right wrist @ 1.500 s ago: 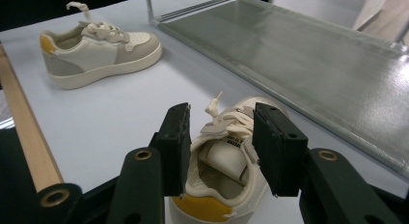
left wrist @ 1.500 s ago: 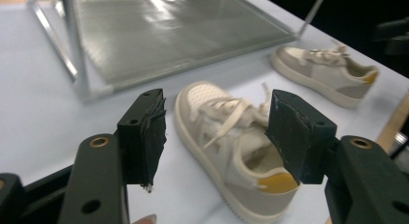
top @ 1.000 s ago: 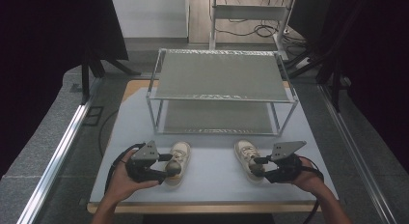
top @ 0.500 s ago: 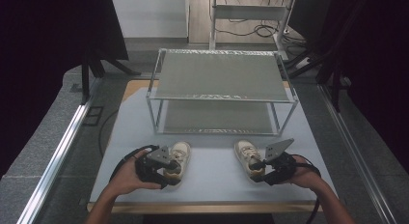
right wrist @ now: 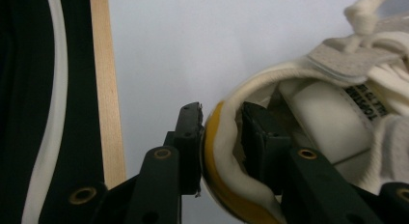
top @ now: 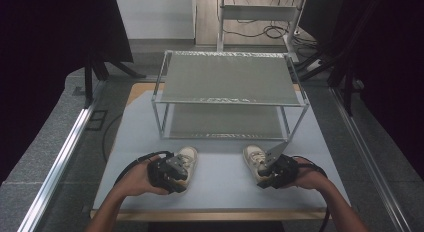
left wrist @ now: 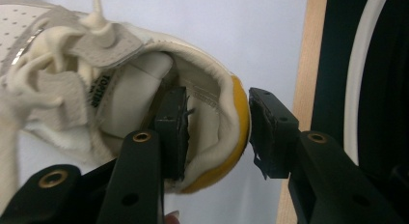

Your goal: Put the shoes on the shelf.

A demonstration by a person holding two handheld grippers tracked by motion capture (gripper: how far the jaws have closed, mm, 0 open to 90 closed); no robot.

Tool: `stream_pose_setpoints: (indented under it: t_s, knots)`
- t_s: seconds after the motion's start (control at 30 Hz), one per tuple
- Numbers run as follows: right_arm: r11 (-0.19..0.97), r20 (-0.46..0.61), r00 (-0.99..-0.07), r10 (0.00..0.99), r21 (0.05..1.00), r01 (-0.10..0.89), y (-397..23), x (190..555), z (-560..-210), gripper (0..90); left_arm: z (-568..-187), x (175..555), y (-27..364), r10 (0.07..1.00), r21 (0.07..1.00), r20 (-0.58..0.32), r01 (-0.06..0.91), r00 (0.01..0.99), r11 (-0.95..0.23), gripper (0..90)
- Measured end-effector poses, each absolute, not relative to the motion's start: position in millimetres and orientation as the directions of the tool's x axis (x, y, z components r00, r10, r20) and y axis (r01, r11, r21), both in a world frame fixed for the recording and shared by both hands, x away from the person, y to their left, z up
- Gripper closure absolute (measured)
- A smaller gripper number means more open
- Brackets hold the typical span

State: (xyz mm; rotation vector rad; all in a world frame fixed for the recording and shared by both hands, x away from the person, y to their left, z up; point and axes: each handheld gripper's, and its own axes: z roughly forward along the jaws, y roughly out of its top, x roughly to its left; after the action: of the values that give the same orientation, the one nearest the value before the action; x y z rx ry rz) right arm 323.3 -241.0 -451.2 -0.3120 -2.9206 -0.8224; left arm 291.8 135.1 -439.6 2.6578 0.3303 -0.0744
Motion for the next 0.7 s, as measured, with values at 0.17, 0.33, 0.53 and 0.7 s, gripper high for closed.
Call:
stream_pose_setpoints:
  t_s: [0.17,0.33,0.53,0.7]
  knots:
    - [0.83,0.137,-0.976,0.168,0.515,0.215,-242.3,322.9,-451.5,69.6,-441.4,294.2,133.4,0.185,0.435,-0.127,0.223,0.974,-0.872,64.7]
    - [0.831,0.131,-0.977,0.17,0.513,0.214,-241.8,321.6,-451.1,69.6,-443.4,295.1,132.6,0.157,0.444,-0.147,0.207,0.976,-0.871,71.4]
    - [0.818,0.121,-0.975,0.186,0.531,0.222,-243.2,319.7,-451.6,70.1,-442.7,294.6,133.2,0.143,0.449,-0.137,0.19,0.98,-0.873,73.0]
    - [0.789,0.107,-0.976,0.191,0.574,0.218,-245.1,316.7,-443.9,70.2,-438.5,291.7,130.9,0.142,0.467,-0.097,0.172,0.985,-0.867,73.1]
